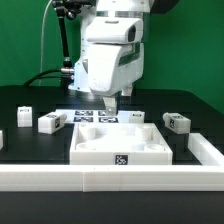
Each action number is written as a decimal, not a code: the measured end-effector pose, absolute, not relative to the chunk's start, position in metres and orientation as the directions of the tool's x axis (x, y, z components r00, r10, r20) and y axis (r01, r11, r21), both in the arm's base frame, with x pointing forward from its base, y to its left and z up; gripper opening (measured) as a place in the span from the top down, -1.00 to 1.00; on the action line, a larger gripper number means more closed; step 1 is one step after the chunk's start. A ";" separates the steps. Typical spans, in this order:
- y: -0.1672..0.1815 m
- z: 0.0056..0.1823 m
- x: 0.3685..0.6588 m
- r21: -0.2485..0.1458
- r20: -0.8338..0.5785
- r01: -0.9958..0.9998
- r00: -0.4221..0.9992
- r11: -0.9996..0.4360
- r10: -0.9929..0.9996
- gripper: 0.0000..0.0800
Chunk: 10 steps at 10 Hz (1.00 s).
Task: Assemble one leg
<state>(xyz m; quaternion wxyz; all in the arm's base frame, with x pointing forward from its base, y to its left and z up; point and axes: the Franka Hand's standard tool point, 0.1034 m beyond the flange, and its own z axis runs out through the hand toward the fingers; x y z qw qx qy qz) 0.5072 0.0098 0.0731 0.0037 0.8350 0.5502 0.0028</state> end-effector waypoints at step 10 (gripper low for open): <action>0.020 0.056 0.487 0.006 -0.010 0.991 0.134 -0.134 0.991 -0.63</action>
Offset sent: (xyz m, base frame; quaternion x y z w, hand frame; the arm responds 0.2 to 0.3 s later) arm -0.0314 0.0231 -0.0123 -0.0435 0.0264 -0.1900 0.9805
